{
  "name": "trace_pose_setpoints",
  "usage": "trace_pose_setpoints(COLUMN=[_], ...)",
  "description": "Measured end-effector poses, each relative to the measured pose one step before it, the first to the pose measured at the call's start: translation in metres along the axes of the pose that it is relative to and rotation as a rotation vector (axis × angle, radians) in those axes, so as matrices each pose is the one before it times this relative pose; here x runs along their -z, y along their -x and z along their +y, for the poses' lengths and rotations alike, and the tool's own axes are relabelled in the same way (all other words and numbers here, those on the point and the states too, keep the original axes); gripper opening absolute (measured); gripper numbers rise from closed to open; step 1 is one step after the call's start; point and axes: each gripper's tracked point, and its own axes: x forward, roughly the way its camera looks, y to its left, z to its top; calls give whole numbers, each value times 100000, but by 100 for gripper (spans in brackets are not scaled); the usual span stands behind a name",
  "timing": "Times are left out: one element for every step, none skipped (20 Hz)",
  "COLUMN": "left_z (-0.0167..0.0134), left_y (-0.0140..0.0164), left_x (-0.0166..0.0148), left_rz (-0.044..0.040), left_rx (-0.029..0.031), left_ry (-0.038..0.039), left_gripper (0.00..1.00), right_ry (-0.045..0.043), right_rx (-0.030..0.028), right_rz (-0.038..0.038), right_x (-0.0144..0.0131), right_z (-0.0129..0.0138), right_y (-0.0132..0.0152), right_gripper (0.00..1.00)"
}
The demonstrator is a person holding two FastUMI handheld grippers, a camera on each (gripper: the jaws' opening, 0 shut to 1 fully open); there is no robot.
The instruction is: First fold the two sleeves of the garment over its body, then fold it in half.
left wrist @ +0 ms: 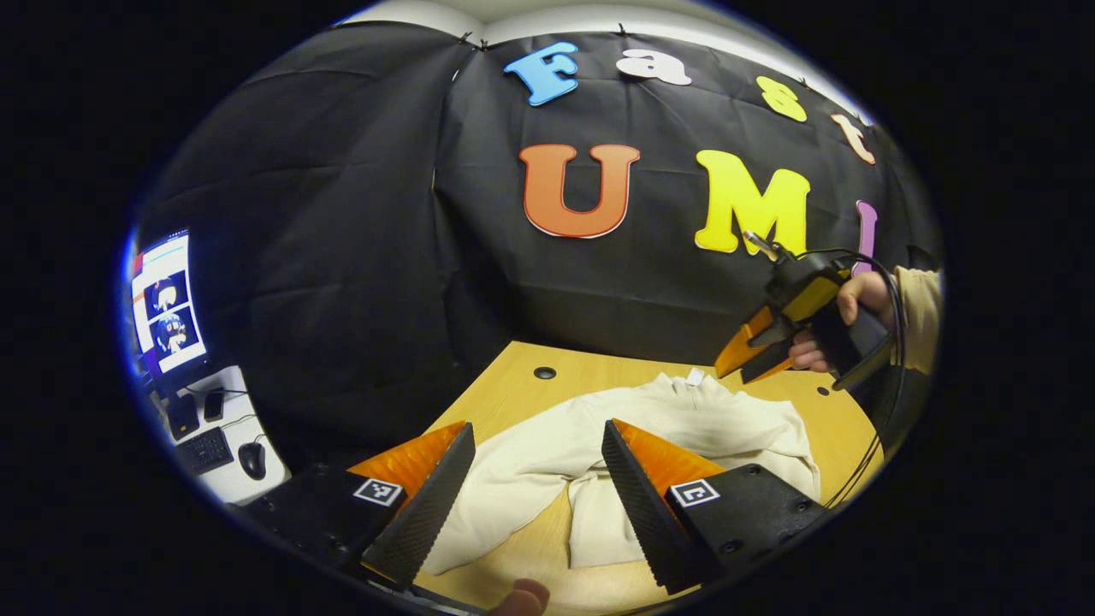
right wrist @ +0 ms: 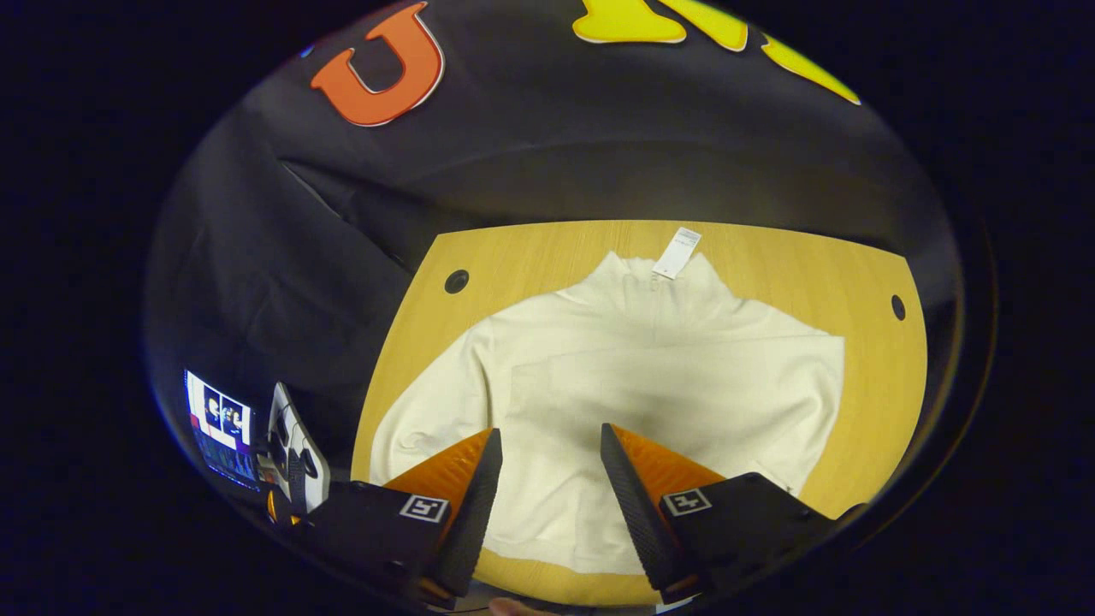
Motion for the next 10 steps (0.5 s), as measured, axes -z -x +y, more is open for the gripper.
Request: trace_pose_setpoints(left_z=[591, 686, 802, 931, 712, 661, 685, 736, 667, 569], left_y=[-139, -203, -131, -213, -227, -333, -381, -369, -269, -382], left_x=[452, 548, 684, 955, 723, 1017, 922, 1046, 991, 1180], left_rz=[981, 1083, 1811, 2403, 1836, 1782, 2272, 2417, 2477, 2515], left_rx=[-1991, -2336, -2564, -2913, -2663, -2441, -2544, -2452, -2704, -2677], left_ry=[383, 912, 1017, 1083, 1057, 1103, 1112, 1201, 1290, 1181], left_gripper=[98, 98, 98, 98, 98, 98, 98, 97, 98, 98], right_ry=[140, 870, 1324, 828, 315, 75, -160, -619, -597, -562], right_rx=[-982, -191, 22, 636, -24, 39, 558, 400, 515, 1824], right_rz=[-336, -17, 30, -224, 52, 226, 314, 114, 91, 126], right_x=[319, 647, 563, 556, 577, 822, 731, 627, 647, 808], right_z=[-45, -395, -373, -428, -407, -226, -573, -345, -536, -836], right_y=[821, 775, 674, 616, 623, 596, 486, 501, 440, 460], right_gripper=[78, 83, 86, 86, 87, 89, 90, 90, 90, 90])
